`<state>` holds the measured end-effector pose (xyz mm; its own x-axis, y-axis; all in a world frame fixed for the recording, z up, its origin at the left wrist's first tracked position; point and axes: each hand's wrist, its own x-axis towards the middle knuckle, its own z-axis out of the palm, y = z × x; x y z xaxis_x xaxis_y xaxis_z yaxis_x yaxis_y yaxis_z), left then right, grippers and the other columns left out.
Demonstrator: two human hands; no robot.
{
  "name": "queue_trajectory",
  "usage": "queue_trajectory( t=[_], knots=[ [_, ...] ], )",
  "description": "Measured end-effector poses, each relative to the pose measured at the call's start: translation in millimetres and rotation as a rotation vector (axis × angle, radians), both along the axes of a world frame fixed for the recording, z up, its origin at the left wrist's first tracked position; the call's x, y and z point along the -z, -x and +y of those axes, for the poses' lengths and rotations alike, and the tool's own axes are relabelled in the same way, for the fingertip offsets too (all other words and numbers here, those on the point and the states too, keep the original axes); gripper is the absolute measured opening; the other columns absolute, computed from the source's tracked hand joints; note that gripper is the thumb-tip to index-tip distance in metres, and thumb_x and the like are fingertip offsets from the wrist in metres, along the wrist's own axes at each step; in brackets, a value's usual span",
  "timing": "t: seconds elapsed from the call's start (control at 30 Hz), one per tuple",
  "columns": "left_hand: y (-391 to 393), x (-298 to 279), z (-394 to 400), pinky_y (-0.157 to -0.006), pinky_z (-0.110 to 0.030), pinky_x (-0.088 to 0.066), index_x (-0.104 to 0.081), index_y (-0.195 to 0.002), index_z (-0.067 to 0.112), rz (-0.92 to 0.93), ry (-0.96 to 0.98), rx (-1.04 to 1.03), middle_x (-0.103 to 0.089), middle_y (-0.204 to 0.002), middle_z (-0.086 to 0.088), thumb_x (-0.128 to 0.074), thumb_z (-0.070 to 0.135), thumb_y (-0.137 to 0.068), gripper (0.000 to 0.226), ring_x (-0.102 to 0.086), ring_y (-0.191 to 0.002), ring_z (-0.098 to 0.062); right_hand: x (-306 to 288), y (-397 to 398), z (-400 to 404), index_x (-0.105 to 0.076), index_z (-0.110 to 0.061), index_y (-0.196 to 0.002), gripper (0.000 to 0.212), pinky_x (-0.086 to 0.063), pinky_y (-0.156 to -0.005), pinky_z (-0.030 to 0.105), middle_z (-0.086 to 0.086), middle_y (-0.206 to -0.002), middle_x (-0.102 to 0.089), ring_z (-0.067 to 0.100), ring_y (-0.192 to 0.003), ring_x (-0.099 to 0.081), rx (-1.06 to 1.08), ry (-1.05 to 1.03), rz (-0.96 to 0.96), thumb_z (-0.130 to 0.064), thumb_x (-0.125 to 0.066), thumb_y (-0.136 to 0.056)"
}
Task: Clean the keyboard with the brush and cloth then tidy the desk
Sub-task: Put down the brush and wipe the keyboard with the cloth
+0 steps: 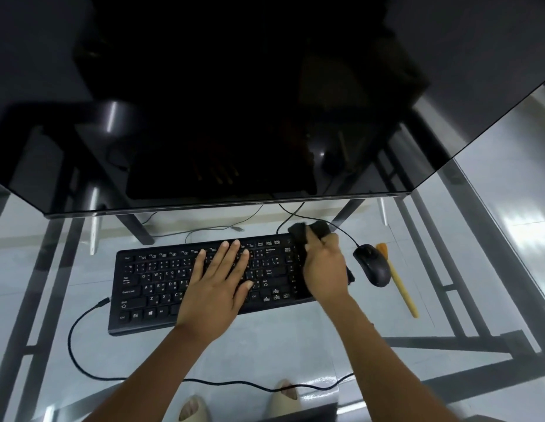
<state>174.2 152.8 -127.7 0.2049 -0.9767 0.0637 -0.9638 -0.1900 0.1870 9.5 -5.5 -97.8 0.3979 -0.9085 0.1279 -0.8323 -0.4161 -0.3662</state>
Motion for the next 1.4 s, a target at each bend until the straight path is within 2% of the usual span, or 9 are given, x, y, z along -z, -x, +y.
queue_trajectory(
  t=[0.2, 0.33, 0.53, 0.6, 0.7, 0.9, 1.1, 1.3, 1.4],
  knots=[
    [0.8, -1.9, -1.2, -0.116, -0.054, -0.018, -0.034, -0.148, 0.017, 0.003, -0.014, -0.006, -0.028, -0.157, -0.006, -0.024, 0.046, -0.1, 0.057, -0.02, -0.147, -0.023, -8.1, 10.5, 53.9, -0.054, -0.027, -0.134, 0.045, -0.051, -0.065, 0.029, 0.003, -0.092, -0.048, 0.008, -0.073, -0.055, -0.535, -0.075, 0.008, -0.015, -0.045, -0.092],
    [-0.5, -2.5, -0.9, -0.116, -0.054, -0.017, -0.033, -0.149, 0.018, 0.005, -0.011, -0.011, -0.028, -0.157, -0.004, -0.024, 0.047, -0.101, 0.057, -0.02, -0.147, -0.022, 1.0, 41.2, 21.7, -0.059, -0.022, -0.13, 0.047, -0.056, -0.073, 0.035, 0.005, -0.096, -0.045, 0.011, -0.068, -0.049, -0.134, -0.08, -0.182, -0.001, -0.059, -0.088],
    [-0.2, -2.9, -2.2, -0.117, -0.053, -0.015, -0.031, -0.149, 0.019, 0.026, -0.034, -0.007, -0.026, -0.158, -0.003, -0.023, 0.047, -0.101, 0.057, -0.018, -0.147, -0.021, -11.2, 48.0, 45.2, -0.053, -0.04, -0.131, 0.053, -0.044, -0.077, 0.02, -0.012, -0.092, -0.037, 0.002, -0.075, -0.047, -0.606, -0.328, -0.053, -0.007, -0.055, -0.09],
    [-1.3, -2.3, -1.7, -0.117, -0.052, -0.012, -0.03, -0.15, 0.021, 0.038, -0.03, -0.01, -0.025, -0.158, -0.001, -0.022, 0.049, -0.101, 0.057, -0.015, -0.148, -0.019, -13.2, 54.3, 20.7, -0.058, -0.037, -0.127, 0.052, -0.044, -0.076, 0.011, -0.011, -0.092, -0.041, 0.0, -0.074, -0.049, -0.494, -0.318, -0.111, -0.001, -0.057, -0.09],
    [-3.4, -1.9, 1.2, -0.118, -0.05, -0.01, -0.029, -0.15, 0.022, 0.055, -0.028, -0.019, -0.024, -0.158, 0.001, -0.023, 0.049, -0.101, 0.057, -0.014, -0.148, -0.017, -7.0, 56.3, 0.4, -0.066, -0.025, -0.121, 0.046, -0.053, -0.076, 0.024, -0.001, -0.092, -0.045, 0.002, -0.068, -0.05, -0.214, -0.158, -0.156, 0.004, -0.06, -0.086],
    [-2.0, -2.7, -2.0, -0.118, -0.05, -0.01, -0.031, -0.15, 0.022, 0.071, -0.018, -0.016, -0.024, -0.158, 0.001, -0.026, 0.048, -0.101, 0.056, -0.014, -0.148, -0.017, -15.6, 54.6, 18.3, -0.064, -0.034, -0.121, 0.05, -0.043, -0.073, 0.019, -0.007, -0.089, -0.039, 0.007, -0.078, -0.047, -0.668, -0.372, -0.022, 0.003, -0.053, -0.089],
    [-1.9, -3.1, 0.2, -0.118, -0.049, -0.009, -0.028, -0.15, 0.023, 0.078, -0.033, -0.026, -0.021, -0.159, 0.003, -0.023, 0.05, -0.101, 0.056, -0.011, -0.149, -0.015, -12.3, 30.4, -20.2, -0.065, -0.019, -0.123, 0.042, -0.056, -0.074, 0.042, 0.012, -0.099, -0.053, 0.029, -0.072, -0.06, -0.081, -0.098, -0.036, -0.001, -0.057, -0.086],
    [0.2, -4.7, -1.5, -0.118, -0.049, -0.01, -0.029, -0.15, 0.016, 0.081, -0.053, -0.022, -0.025, -0.158, -0.001, -0.019, 0.049, -0.101, 0.06, -0.013, -0.148, -0.016, -11.6, -7.4, 55.8, -0.051, -0.033, -0.134, 0.063, -0.048, -0.071, 0.035, 0.003, -0.1, -0.048, 0.028, -0.077, -0.057, -0.63, -0.198, 0.093, 0.0, -0.055, -0.081],
    [-1.9, -11.9, -2.6, -0.12, -0.043, -0.004, -0.018, -0.153, 0.016, 0.2, -0.039, -0.012, -0.016, -0.161, 0.003, -0.024, 0.056, -0.099, 0.068, -0.003, -0.148, -0.007, -8.6, -7.3, 25.7, -0.054, -0.031, -0.133, 0.053, -0.054, -0.073, 0.039, 0.006, -0.102, -0.049, 0.031, -0.072, -0.06, -0.409, -0.158, 0.008, -0.004, -0.054, -0.087]
  ],
)
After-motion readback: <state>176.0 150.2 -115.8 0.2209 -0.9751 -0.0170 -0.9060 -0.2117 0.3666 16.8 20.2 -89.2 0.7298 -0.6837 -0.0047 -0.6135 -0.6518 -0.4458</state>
